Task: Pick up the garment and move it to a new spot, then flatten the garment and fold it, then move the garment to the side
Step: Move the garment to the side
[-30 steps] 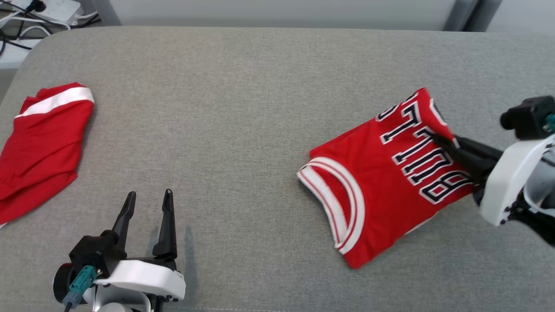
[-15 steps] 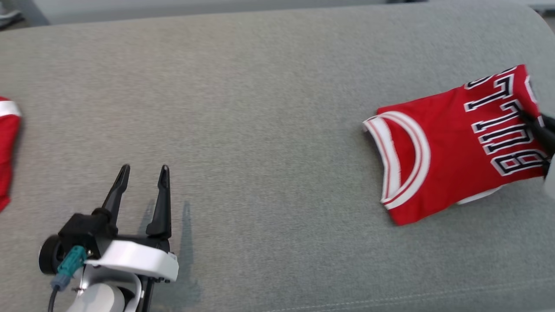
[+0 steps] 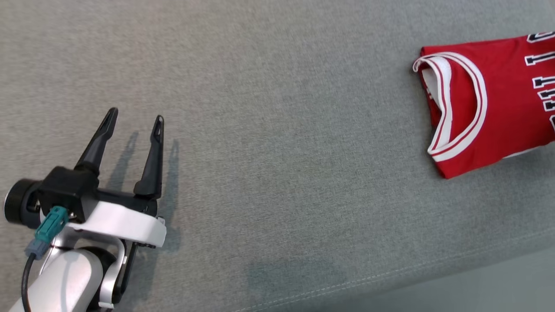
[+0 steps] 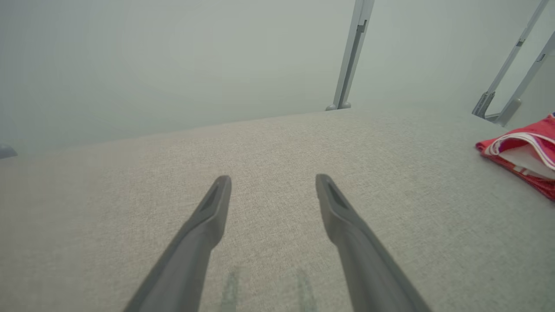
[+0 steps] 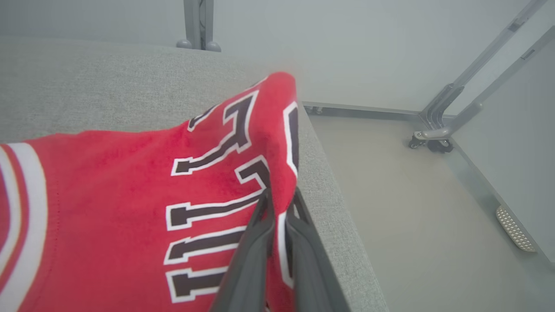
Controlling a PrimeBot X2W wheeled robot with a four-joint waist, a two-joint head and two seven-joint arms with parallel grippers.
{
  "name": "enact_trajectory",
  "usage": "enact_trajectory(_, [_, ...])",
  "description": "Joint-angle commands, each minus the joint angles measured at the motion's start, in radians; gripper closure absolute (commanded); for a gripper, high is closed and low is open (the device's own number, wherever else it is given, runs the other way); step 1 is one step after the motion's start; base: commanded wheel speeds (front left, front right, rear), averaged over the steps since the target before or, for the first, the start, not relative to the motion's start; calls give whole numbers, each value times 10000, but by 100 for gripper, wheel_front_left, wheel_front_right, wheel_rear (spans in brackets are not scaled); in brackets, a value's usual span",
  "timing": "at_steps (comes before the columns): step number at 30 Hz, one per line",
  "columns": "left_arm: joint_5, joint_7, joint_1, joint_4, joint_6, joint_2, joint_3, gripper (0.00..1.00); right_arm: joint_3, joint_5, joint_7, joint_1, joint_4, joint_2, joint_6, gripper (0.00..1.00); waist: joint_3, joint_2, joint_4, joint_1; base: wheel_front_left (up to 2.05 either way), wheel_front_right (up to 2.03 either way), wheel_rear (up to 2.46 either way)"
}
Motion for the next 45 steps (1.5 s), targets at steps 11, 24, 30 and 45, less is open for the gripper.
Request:
enact_trajectory(11, [603, 842, -1032, -959, 95, 697, 97, 0, -975, -1004, -1236, -1106, 2228, 689, 40, 0, 982, 0, -650, -1, 0, 0, 0])
enact_trajectory(24, [277, 376, -654, -517, 187, 410, 170, 0, -2598, -1770, -1311, 255, -1876, 1359, 40, 0, 3, 0, -244, -1, 0, 0, 0])
enact_trajectory(30, [12, -252, -255, -146, 257, 23, 250, 0, -3339, -2300, -1311, 1866, -4668, 2126, 40, 0, -649, 0, 581, -1, 0, 0, 0])
enact_trajectory(45, [-673, -1353, 1012, 1018, 211, -564, 366, 0, -3153, -3016, -1057, 5347, -7514, 3722, 40, 0, -2574, 0, 2793, -1, 0, 0, 0])
